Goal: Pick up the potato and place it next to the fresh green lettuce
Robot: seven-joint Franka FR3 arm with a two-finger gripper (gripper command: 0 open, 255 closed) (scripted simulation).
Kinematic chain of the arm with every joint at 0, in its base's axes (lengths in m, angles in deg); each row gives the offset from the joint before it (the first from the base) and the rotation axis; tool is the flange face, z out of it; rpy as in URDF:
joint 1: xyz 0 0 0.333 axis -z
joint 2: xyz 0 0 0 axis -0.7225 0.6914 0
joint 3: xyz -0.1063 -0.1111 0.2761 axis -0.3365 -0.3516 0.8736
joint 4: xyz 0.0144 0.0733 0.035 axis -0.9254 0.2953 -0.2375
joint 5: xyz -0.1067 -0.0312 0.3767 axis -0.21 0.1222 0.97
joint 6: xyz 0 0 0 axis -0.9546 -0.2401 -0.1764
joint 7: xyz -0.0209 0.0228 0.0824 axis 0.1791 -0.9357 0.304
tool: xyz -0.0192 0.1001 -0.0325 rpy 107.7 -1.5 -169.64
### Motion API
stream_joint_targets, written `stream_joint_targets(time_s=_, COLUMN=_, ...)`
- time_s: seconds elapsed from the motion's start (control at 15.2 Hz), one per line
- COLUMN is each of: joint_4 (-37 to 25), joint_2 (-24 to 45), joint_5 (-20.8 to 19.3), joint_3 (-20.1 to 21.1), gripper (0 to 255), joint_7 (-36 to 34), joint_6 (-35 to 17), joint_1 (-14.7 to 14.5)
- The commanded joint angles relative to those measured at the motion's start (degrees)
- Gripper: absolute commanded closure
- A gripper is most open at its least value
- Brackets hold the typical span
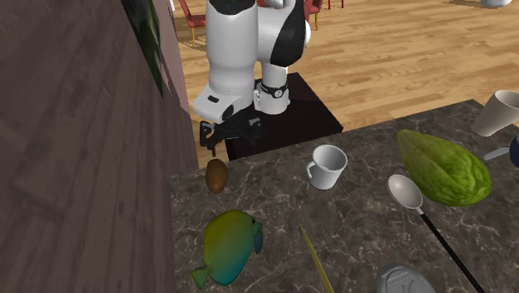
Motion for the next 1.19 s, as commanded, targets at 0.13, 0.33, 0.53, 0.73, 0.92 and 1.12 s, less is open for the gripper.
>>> stream_joint_targets(time_s=0.13, joint_4=-4.48, joint_2=8.04, joint_5=1.36, joint_3=-1.89, gripper=0, joint_7=3.63, joint_6=-4.22, joint_1=1.24)
stream_joint_targets(time_s=0.33, joint_4=-4.27, joint_2=9.52, joint_5=1.91, joint_3=-1.99, gripper=0, joint_7=4.15, joint_6=-5.89, joint_1=1.49)
stream_joint_targets(time_s=0.53, joint_4=-3.71, joint_2=11.27, joint_5=2.69, joint_3=-2.04, gripper=0, joint_7=4.71, joint_6=-8.13, joint_1=1.73)
stream_joint_targets(time_s=0.73, joint_4=-3.32, joint_2=12.86, joint_5=3.44, joint_3=-2.03, gripper=0, joint_7=5.26, joint_6=-10.03, joint_1=1.97)
stream_joint_targets(time_s=0.92, joint_4=-3.32, joint_2=12.86, joint_5=3.44, joint_3=-2.03, gripper=0, joint_7=5.25, joint_6=-10.03, joint_1=1.97)
stream_joint_targets(time_s=1.12, joint_4=-3.32, joint_2=12.86, joint_5=3.44, joint_3=-2.03, gripper=0, joint_7=5.25, joint_6=-10.03, joint_1=1.97)
